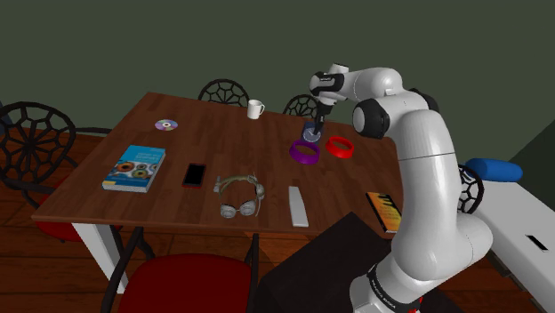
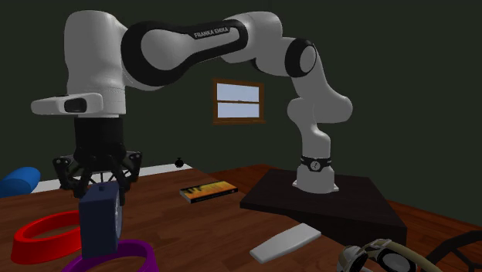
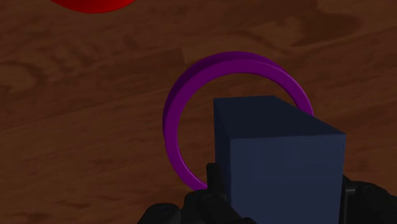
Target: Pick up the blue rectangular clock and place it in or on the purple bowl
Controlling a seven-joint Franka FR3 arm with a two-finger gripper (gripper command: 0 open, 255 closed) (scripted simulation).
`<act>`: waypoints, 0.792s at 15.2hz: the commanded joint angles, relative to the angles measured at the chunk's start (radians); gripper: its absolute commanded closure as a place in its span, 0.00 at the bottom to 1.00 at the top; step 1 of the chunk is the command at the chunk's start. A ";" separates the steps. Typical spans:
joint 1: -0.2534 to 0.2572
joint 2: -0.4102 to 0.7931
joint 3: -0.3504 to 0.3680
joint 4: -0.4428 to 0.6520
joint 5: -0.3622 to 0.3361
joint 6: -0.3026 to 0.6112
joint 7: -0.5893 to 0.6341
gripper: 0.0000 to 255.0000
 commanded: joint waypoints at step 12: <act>-0.002 0.051 0.013 -0.035 0.016 0.085 -0.011 1.00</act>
